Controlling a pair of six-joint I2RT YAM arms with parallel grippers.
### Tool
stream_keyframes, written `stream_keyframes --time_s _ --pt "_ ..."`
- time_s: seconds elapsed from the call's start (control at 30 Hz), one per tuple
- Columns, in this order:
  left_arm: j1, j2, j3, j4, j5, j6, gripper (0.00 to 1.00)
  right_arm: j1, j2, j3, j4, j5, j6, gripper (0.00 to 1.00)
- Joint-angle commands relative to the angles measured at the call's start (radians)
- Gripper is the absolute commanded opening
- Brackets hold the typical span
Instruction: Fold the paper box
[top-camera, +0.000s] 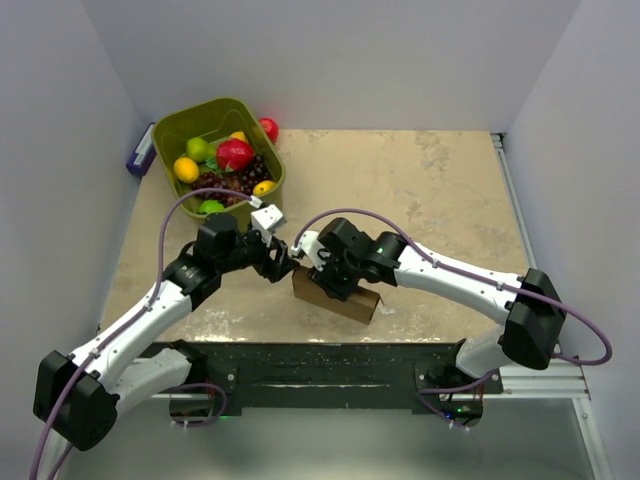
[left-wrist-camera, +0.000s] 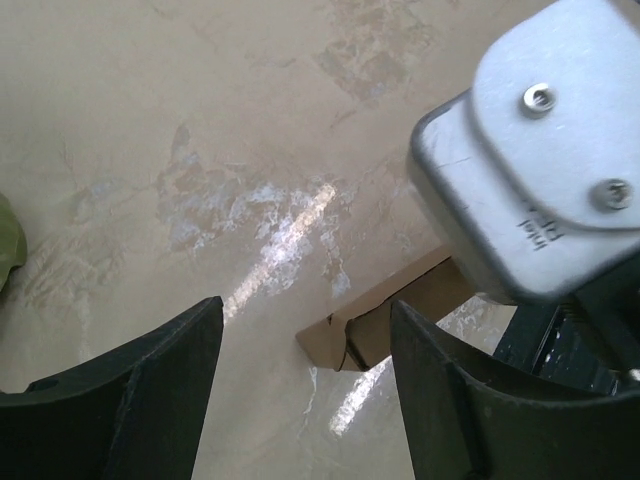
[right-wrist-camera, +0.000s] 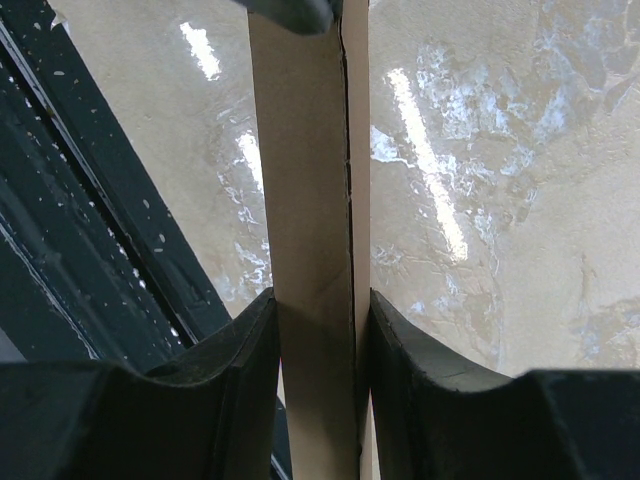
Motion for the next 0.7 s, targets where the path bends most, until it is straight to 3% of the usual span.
stream_keyframes --time_s 0.0,0.2,0.4,0.67 --pt "-0.01 -0.003 0.01 -0.028 -0.053 0.045 0.7 -0.007 -0.035 -0.001 0.02 -0.019 -0.013 0.13" --pt "-0.016 -0.013 -0.009 -0.033 -0.031 0.044 0.64 -0.007 -0.037 -0.003 0.021 -0.016 -0.01 0.13" --pt "-0.028 0.023 0.002 -0.045 -0.054 0.045 0.49 -0.007 -0.04 -0.003 0.024 -0.016 -0.01 0.12" --pt "-0.042 0.026 0.002 -0.054 -0.076 0.045 0.44 -0.009 -0.037 -0.004 0.029 -0.004 -0.008 0.11"
